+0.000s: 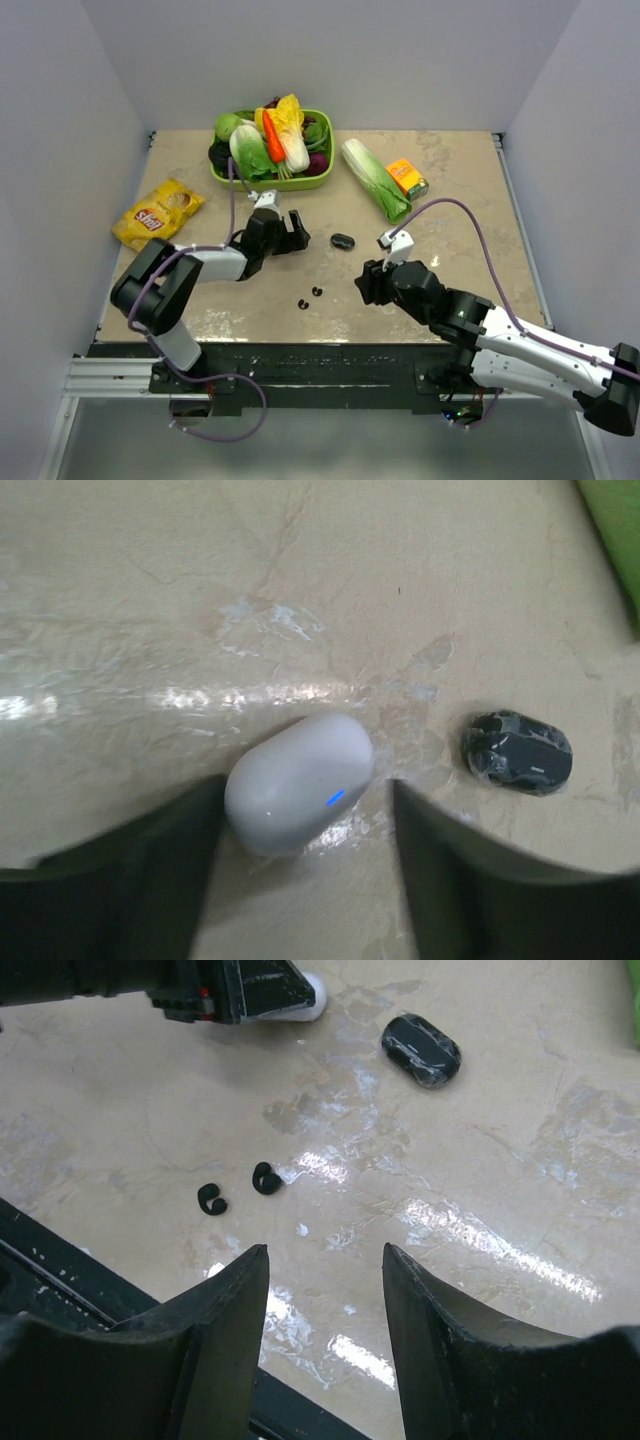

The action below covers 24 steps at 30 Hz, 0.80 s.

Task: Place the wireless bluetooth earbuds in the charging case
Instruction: Place the charging case at the center of the board, then pick up the charging case at the center of the board.

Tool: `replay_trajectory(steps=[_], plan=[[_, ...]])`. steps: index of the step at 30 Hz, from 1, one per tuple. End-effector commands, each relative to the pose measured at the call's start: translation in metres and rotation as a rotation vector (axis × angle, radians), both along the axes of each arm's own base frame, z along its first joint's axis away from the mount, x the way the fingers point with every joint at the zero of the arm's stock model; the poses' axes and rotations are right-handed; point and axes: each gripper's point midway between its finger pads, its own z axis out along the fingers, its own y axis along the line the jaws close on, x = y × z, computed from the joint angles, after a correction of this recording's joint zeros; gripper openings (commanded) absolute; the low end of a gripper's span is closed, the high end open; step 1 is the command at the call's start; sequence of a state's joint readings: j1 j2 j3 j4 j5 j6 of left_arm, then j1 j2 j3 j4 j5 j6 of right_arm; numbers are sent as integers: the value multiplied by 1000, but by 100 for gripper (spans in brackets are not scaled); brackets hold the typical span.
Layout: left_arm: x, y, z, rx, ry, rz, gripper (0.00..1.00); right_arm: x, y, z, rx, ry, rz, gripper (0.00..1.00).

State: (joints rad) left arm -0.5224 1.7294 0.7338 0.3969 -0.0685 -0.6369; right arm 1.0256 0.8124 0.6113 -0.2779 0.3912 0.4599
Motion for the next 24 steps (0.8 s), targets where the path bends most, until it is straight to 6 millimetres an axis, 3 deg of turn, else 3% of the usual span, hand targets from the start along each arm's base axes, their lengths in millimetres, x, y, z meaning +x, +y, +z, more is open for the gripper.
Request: replay_trajectory(steps=[1, 3, 5, 9, 13, 14, 16, 18, 19, 20, 21, 22, 24], plan=[[-25, 52, 2, 65, 50, 158, 100, 12, -4, 23, 20, -53, -62, 53], [-29, 69, 11, 92, 34, 230, 100, 14, -4, 24, 21, -56, -73, 54], [-31, 82, 34, 90, -12, 287, 100, 15, -5, 26, 30, -59, -87, 54], [-37, 89, 74, -92, -99, 403, 100, 20, 1, 23, 66, -74, -101, 60], [-64, 90, 78, -311, -119, 421, 100, 24, 11, 9, 86, -65, -98, 65], [-66, 72, 97, -396, -175, 315, 100, 24, 14, 4, 87, -58, -94, 66], [-78, 59, 104, -415, -235, 187, 99, 31, 17, -7, 74, -42, -124, 73], [-87, 38, 117, -418, -271, 75, 95, 44, 17, -7, 69, -47, -181, 74], [-90, 31, 121, -404, -282, 48, 95, 55, 14, -18, 48, -26, -225, 74], [-98, 21, 115, -359, -266, 25, 94, 64, 13, -18, 49, -15, -248, 73], [-99, 16, 122, -319, -296, 1, 94, 73, 19, -15, 86, -8, -245, 73], [-104, 10, 122, -298, -300, -18, 94, 88, 12, -17, 107, 8, -288, 73], [-114, 2, 119, -261, -295, -51, 93, 104, 18, -28, 110, 38, -291, 72]])
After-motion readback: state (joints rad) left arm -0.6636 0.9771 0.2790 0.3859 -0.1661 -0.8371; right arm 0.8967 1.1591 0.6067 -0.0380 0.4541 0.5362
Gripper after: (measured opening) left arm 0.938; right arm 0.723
